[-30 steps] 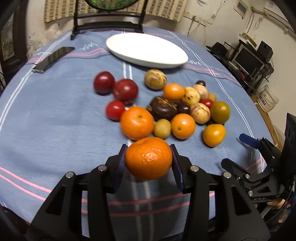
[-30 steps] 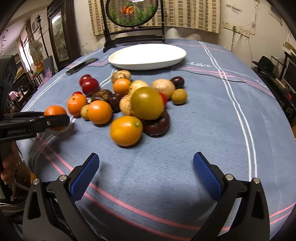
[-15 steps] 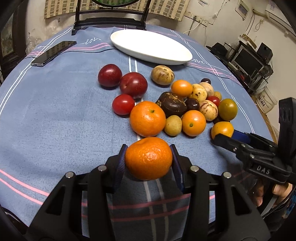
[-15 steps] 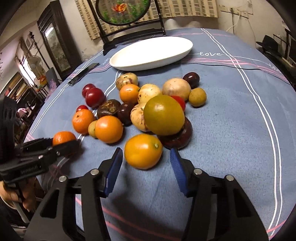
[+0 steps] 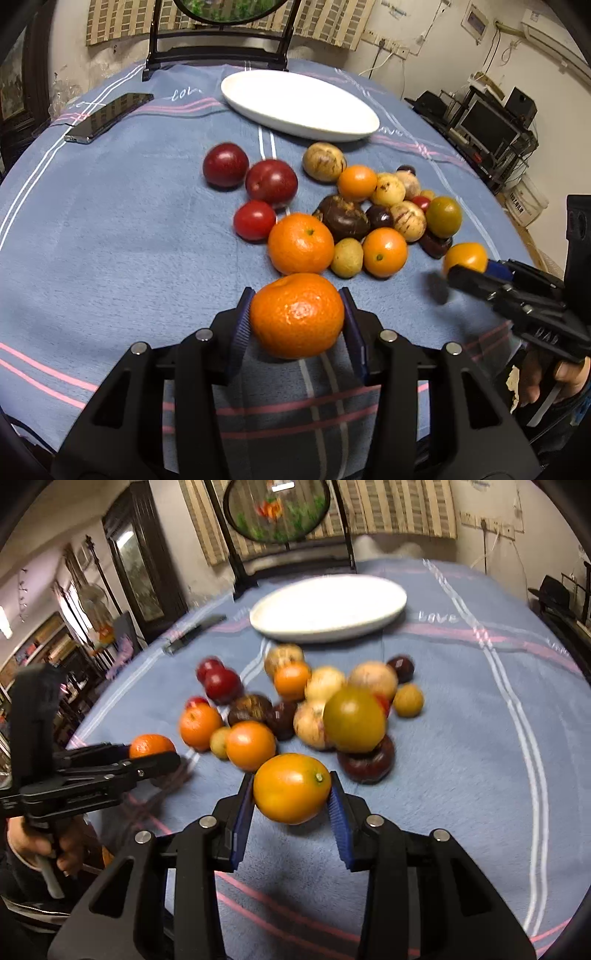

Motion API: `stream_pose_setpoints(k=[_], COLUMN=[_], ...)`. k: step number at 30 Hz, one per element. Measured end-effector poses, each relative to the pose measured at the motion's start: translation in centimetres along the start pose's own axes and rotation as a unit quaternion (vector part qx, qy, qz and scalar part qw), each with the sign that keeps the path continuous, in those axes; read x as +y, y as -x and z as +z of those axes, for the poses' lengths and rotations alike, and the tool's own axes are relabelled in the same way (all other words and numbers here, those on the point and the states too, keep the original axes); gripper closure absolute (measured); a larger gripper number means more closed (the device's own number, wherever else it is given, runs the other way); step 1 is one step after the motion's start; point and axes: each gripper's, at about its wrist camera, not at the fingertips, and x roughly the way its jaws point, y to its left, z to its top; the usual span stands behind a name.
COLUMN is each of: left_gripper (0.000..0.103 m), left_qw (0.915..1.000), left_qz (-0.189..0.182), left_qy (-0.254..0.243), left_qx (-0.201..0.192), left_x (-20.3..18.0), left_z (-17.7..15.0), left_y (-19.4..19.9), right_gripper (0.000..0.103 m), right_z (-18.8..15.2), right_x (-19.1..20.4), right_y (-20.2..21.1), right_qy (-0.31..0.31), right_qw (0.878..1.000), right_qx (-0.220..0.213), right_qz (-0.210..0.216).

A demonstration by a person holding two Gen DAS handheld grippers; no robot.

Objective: Organize fruits
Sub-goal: 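Grasp the large mandarin with the left tool while the right tool grasps a yellow-orange fruit, then carry both fruits onto the white plate and open both tools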

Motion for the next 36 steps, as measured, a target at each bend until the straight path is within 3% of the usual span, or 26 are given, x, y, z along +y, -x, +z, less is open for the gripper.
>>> stream_pose_setpoints(k=[8, 15, 21, 27, 30, 33, 34, 35, 36], left_gripper=[0.057, 0.057, 0.057, 0.057, 0.056, 0.044, 0.035, 0.027, 0.025], left_qw=[0.9987, 0.9971, 0.9976, 0.9985, 0.9989, 0.9993, 0.9992, 0.999, 0.9984], left_qz=[0.007, 0.029, 0.05, 0.051, 0.046, 0.027, 0.028, 0.031, 0.033], left_qy=[-0.017, -0.022, -0.016, 0.017, 0.01, 0.021, 0.018, 0.015, 0.01], left_qx=[-0.047, -0.067, -0.045, 0.002, 0.004, -0.014, -0.019, -0.028, -0.045], left_x=[0.5, 0.6, 1.4, 2.9, 2.8, 3.0, 2.8, 2.6, 2.3], left_z=[5.6, 14.0, 19.6, 20.8, 20.9, 20.8, 20.8, 20.8, 20.7], left_y=[2.2, -0.6, -7.4, -13.3, -13.9, -13.4, -13.1, -12.6, -11.9], right_gripper=[0.064, 0.064, 0.064, 0.064, 0.064, 0.063, 0.055, 0.041, 0.038], right_z=[6.3, 13.2, 16.7, 17.5, 17.7, 17.6, 17.4, 17.3, 17.2], right_x=[-0.5, -1.4, -3.1, -4.1, -4.6, -4.9, -5.1, -5.1, -5.0], right_y=[2.6, -1.7, -9.3, -14.3, -15.6, -15.9, -15.9, -15.6, -15.1], right_qy=[0.034, 0.044, 0.03, 0.039, 0.038, 0.037, 0.032, 0.03, 0.029], right_qw=[0.997, 0.994, 0.996, 0.994, 0.994, 0.995, 0.995, 0.996, 0.997], right_qx=[-0.074, -0.087, -0.025, 0.015, 0.036, 0.044, 0.049, 0.046, 0.036], right_qz=[-0.02, -0.044, -0.074, -0.099, -0.099, -0.087, -0.08, -0.073, -0.069])
